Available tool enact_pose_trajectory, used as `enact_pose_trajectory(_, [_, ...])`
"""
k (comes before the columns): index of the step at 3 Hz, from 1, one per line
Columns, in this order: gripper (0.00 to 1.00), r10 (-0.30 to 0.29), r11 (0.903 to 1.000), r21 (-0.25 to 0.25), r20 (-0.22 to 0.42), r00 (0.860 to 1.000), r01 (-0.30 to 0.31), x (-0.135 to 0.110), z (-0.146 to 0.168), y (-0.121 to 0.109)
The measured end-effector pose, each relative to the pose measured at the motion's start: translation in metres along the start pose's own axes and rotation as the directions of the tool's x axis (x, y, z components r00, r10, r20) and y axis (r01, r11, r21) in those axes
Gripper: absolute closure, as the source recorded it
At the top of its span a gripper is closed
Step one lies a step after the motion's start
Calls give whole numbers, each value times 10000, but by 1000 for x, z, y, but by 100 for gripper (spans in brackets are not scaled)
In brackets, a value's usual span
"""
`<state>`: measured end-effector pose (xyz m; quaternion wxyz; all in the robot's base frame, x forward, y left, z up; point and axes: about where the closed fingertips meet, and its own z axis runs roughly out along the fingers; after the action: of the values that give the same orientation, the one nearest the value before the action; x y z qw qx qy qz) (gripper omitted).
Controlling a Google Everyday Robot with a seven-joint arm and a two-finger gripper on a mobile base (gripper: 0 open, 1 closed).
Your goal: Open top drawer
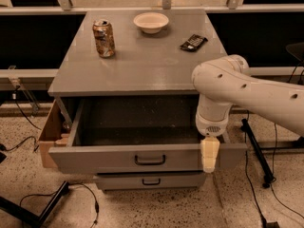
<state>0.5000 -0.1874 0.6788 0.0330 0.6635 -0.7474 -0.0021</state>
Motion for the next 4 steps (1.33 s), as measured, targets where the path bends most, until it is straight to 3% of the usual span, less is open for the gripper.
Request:
enact_pose_trajectory(1, [0,0,10000,0,0,10000,0,0,0,0])
enact_pose_trajectory(3, [0,447,9990,-128,685,9966,-439,4,10,28])
enact_pose_trajectory(4, [18,678,9964,-557,749,9949,-637,-2,-3,84])
